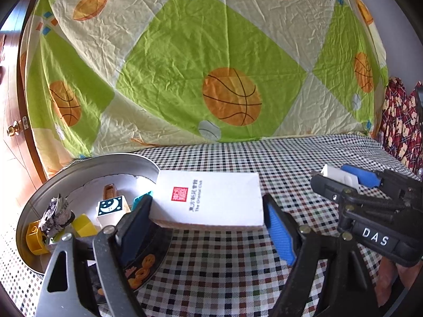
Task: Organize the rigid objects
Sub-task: 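Lift the logo box with the left tool while the right tool lifts the white block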
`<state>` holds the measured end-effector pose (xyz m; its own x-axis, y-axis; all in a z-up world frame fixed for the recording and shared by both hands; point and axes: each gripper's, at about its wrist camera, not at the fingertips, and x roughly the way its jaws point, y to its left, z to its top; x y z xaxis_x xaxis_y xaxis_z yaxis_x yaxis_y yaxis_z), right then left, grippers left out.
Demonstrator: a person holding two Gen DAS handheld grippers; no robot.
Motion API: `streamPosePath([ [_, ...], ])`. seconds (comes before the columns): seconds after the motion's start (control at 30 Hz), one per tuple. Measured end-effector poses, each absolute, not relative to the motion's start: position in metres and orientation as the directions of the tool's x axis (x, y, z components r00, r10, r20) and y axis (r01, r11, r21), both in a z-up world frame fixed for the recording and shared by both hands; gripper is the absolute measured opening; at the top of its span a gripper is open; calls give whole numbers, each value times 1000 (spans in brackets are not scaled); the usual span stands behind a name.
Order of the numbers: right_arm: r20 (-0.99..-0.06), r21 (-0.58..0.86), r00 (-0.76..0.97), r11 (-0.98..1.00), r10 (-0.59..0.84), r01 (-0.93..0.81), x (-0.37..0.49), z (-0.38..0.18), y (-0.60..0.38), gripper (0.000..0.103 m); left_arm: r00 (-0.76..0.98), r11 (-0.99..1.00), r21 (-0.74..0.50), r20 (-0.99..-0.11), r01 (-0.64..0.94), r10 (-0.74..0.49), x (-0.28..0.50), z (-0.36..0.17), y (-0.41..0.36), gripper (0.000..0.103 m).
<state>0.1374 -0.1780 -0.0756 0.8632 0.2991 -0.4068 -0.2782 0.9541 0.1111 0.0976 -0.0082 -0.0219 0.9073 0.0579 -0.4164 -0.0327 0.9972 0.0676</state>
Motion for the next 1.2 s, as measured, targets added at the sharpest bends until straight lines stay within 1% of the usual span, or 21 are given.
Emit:
streamPosePath([
  [1.2,-360,76,863,933,354,-351,119,-70,-161,61,910,997,24,-407,-69,72,80,-21,16,82],
])
